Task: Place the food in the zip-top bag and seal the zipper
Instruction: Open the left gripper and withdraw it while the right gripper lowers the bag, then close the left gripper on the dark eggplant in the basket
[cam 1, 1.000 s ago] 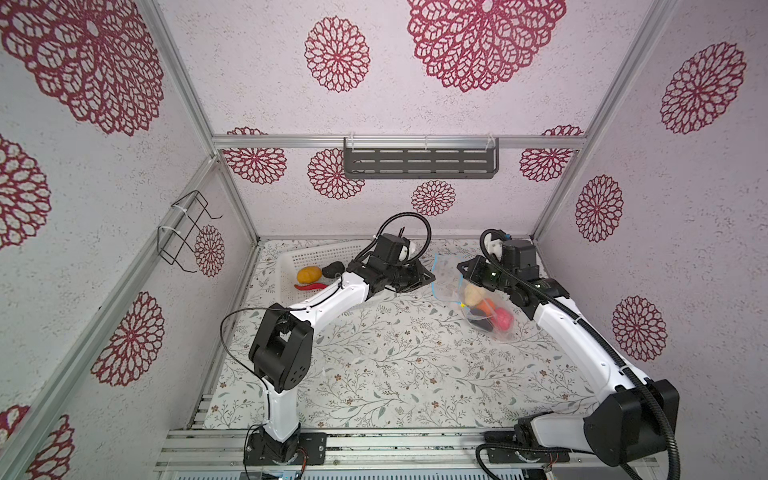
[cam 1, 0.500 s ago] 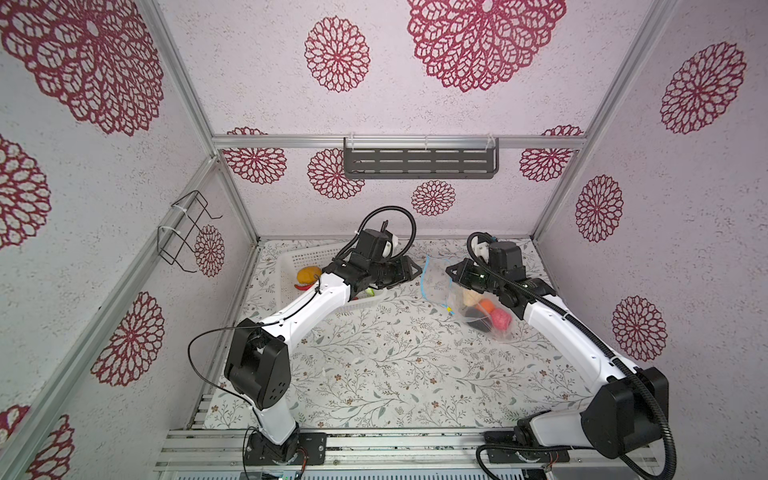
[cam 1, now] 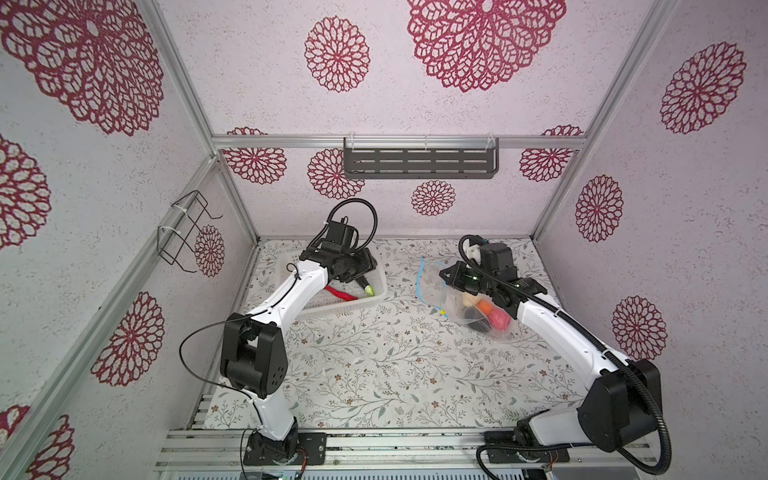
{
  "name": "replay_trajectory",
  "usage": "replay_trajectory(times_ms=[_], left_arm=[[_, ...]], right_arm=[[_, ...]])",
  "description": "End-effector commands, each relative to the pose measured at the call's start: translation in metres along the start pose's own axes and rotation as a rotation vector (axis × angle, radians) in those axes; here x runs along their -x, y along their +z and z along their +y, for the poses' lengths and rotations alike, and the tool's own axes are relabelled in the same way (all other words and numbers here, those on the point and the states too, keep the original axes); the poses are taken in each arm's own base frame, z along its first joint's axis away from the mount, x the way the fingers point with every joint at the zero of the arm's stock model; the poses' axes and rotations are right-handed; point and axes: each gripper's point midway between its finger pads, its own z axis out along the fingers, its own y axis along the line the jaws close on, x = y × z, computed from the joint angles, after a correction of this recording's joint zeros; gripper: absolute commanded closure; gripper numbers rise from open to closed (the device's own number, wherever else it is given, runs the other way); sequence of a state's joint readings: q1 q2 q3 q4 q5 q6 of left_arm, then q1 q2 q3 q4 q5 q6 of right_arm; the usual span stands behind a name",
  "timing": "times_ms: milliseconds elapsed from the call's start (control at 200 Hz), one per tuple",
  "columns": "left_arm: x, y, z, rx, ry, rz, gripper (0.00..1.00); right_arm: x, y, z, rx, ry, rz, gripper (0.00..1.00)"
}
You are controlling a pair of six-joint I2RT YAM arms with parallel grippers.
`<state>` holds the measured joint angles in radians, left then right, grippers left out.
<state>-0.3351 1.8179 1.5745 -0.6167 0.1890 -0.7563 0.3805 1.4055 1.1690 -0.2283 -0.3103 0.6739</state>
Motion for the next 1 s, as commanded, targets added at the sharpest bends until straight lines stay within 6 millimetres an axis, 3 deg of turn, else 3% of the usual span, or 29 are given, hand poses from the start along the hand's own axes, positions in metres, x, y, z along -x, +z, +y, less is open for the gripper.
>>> replay_trajectory(times_ms=[0, 70, 115, 265, 695, 996], left_arm=[[0.010, 0.019, 0.030, 0.112, -0.001, 0.002, 0.38], [0.015, 0.032, 0.039, 0.144, -0.009, 0.012, 0.37], [0.012, 0.051, 0.051, 0.180, -0.015, 0.046, 0.37], [0.018, 0.071, 0.063, 0.222, -0.014, 0.055, 0.37], [0.030, 0.090, 0.075, 0.239, -0.044, 0.045, 0.34], [0.044, 0.108, 0.086, 0.275, -0.058, 0.014, 0.39]], right_arm=[[0.013, -0.004, 0.013, 0.031, -0.018, -0.042, 1.00], [0.013, -0.003, 0.013, 0.033, -0.018, -0.037, 1.00], [0.011, -0.003, 0.013, 0.034, -0.016, -0.034, 1.00], [0.004, 0.001, 0.014, 0.044, -0.012, -0.018, 1.00], [-0.028, 0.027, 0.030, 0.081, -0.026, 0.066, 1.00], [-0.032, 0.025, 0.030, 0.072, -0.037, 0.070, 1.00]])
